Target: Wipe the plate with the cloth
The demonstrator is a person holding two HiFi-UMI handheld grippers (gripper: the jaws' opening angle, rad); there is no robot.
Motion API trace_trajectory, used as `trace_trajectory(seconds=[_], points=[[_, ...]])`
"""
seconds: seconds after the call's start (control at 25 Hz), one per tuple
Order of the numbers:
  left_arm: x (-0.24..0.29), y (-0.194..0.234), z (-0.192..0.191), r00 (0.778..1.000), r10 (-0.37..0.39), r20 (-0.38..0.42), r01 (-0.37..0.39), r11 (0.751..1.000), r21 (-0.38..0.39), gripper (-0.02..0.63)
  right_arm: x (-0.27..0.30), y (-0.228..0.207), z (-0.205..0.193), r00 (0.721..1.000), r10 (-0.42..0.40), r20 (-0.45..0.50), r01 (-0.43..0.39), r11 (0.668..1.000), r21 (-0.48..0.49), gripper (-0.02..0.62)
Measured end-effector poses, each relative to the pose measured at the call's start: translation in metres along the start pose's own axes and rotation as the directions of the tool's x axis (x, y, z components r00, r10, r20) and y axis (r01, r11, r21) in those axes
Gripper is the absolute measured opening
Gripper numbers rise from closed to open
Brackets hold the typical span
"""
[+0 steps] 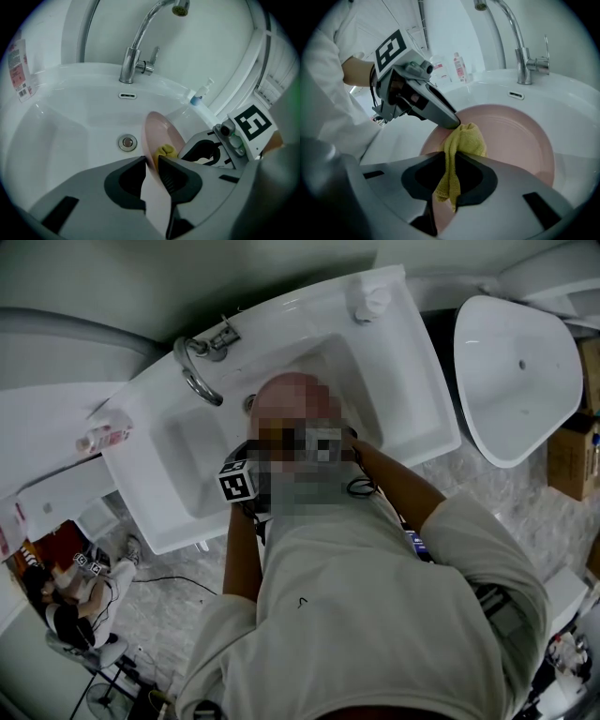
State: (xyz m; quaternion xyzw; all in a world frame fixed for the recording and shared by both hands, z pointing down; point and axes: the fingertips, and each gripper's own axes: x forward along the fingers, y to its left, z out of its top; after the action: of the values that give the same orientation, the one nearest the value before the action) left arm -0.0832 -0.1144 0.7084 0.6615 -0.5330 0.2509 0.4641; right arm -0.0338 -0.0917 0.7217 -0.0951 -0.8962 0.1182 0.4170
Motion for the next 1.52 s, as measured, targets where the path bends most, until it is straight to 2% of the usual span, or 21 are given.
trace_trajectory(seconds=[0.12, 0.32, 0.56, 0.72, 0.84, 0.96, 1.16, 1.24, 1.36, 1.52], points=[[-0.002, 0.002, -0.001, 1.000, 0.007, 0.015, -0.006, 1.000, -0.017, 0.095, 0.000, 0.007, -0.018, 0.997, 0.024, -0.073, -0.028, 0.998, -0.048, 0.064], [-0.004, 0.009, 0.001, 0.999, 0.026, 0.023, -0.026, 1.000, -0.017, 0.087, 0.000, -0.003, -0.059, 0.971, -0.038, -0.236, 0.016, 0.995, -0.095, 0.064], [-0.004, 0.010, 0.000, 0.999, 0.029, 0.028, -0.028, 0.999, -0.024, 0.084, -0.009, -0.016, -0.070, 0.953, -0.082, -0.290, 0.082, 0.997, -0.011, 0.064], [-0.005, 0.010, 0.000, 0.999, 0.026, 0.032, -0.025, 0.999, -0.024, 0.083, -0.015, -0.030, -0.080, 0.934, -0.130, -0.333, 0.167, 0.982, 0.084, 0.066], [-0.005, 0.008, 0.001, 0.999, 0.024, 0.033, -0.023, 0.999, -0.024, 0.083, -0.020, -0.047, -0.090, 0.921, -0.174, -0.348, 0.251, 0.949, 0.191, 0.066], [-0.005, 0.006, 0.002, 0.999, 0.015, 0.036, -0.015, 1.000, -0.020, 0.084, -0.026, -0.067, -0.095, 0.910, -0.243, -0.337, 0.342, 0.897, 0.278, 0.064], [-0.006, 0.000, 0.003, 0.999, 0.006, 0.048, -0.005, 1.000, -0.023, 0.087, -0.046, -0.102, -0.092, 0.878, -0.368, -0.307, 0.474, 0.764, 0.439, 0.064], [-0.006, -0.004, 0.001, 0.999, -0.003, 0.041, 0.004, 1.000, -0.016, 0.091, -0.050, -0.112, -0.092, 0.865, -0.403, -0.298, 0.501, 0.730, 0.466, 0.064], [-0.005, -0.008, 0.002, 0.999, -0.006, 0.042, 0.007, 1.000, -0.008, 0.098, -0.051, -0.122, -0.088, 0.856, -0.435, -0.280, 0.517, 0.710, 0.478, 0.064], [-0.007, -0.003, 0.004, 0.999, 0.001, 0.051, 0.000, 1.000, -0.015, 0.097, -0.045, -0.126, -0.066, 0.869, -0.449, -0.208, 0.490, 0.727, 0.481, 0.063]])
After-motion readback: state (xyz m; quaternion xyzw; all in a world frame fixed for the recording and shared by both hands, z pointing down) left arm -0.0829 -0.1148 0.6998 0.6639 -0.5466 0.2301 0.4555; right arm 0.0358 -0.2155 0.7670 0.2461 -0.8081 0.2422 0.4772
